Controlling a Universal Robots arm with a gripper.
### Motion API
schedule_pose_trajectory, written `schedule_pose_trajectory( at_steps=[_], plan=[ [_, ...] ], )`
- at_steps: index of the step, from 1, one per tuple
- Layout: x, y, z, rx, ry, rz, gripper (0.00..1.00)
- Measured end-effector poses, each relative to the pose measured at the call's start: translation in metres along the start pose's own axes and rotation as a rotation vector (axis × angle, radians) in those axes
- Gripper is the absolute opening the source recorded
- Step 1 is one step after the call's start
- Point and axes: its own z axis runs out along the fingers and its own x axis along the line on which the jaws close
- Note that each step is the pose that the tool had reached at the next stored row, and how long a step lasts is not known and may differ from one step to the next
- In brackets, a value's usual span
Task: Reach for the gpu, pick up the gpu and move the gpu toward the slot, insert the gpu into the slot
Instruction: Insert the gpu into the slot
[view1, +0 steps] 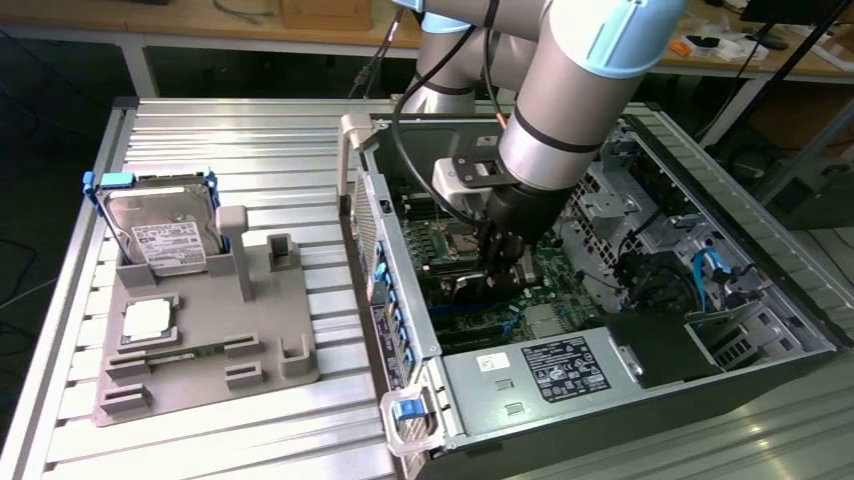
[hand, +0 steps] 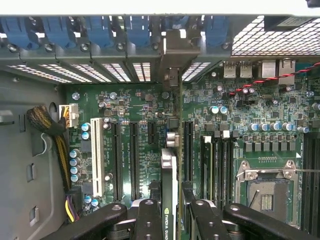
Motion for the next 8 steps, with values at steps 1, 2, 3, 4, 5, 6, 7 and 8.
schedule_pose_trajectory(
  at_steps=[1, 2, 3, 4, 5, 6, 7, 8],
  plan=[
    [0.0002, 0.0, 0.0, -0.0001, 0.0001, 0.0, 0.27],
    [0.0002, 0.0, -0.0001, -0.0001, 0.0001, 0.0, 0.27],
    [0.0003, 0.0, -0.0001, 0.0, 0.0, 0.0, 0.27],
    [0.0004, 0.0, -0.0001, 0.0, 0.0, 0.0, 0.27],
    [0.0004, 0.0, 0.0, 0.0, 0.0, 0.0, 0.27],
    [0.0004, 0.0, 0.0001, 0.0, -0.0001, 0.0, 0.27],
    [0.0004, 0.0, 0.0006, 0.0, -0.0003, 0.0, 0.27],
    [0.0005, 0.0001, 0.0011, -0.0002, -0.0001, 0.0, 0.27]
  ],
)
